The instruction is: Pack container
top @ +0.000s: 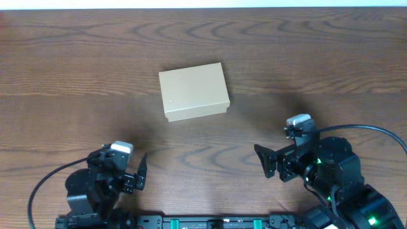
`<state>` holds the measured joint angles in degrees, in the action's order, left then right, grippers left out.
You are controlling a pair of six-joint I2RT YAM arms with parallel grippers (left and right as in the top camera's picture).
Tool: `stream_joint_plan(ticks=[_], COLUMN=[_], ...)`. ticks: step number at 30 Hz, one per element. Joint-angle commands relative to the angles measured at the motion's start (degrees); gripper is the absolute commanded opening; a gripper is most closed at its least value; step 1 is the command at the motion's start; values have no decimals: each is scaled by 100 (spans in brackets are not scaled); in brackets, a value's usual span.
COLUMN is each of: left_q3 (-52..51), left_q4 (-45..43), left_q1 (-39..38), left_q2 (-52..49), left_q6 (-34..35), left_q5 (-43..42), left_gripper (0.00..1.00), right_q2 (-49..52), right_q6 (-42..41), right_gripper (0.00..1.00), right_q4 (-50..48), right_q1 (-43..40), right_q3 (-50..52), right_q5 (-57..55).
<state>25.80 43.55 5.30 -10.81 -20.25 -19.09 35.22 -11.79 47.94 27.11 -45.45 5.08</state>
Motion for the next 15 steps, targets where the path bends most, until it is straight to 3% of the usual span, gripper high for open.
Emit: stream_joint_plan(ticks=[1, 11, 15], left_q3=[-343, -1102, -1235], left_q4=[-35, -28, -31], left_q1=[-35, -35, -37], left_q2=[297, 1012, 1062], left_q6=[-662, -758, -258], left_q5=[26, 315, 654], left_gripper=[95, 96, 95], right_q2=[-2, -2, -2], right_q6=[-83, -85, -85], right_gripper=[99, 99, 99], right_q4=[-7, -7, -7], right_q1=[-35, -35, -35], right_q3=[26, 26, 26], right_q5=[-57, -59, -57])
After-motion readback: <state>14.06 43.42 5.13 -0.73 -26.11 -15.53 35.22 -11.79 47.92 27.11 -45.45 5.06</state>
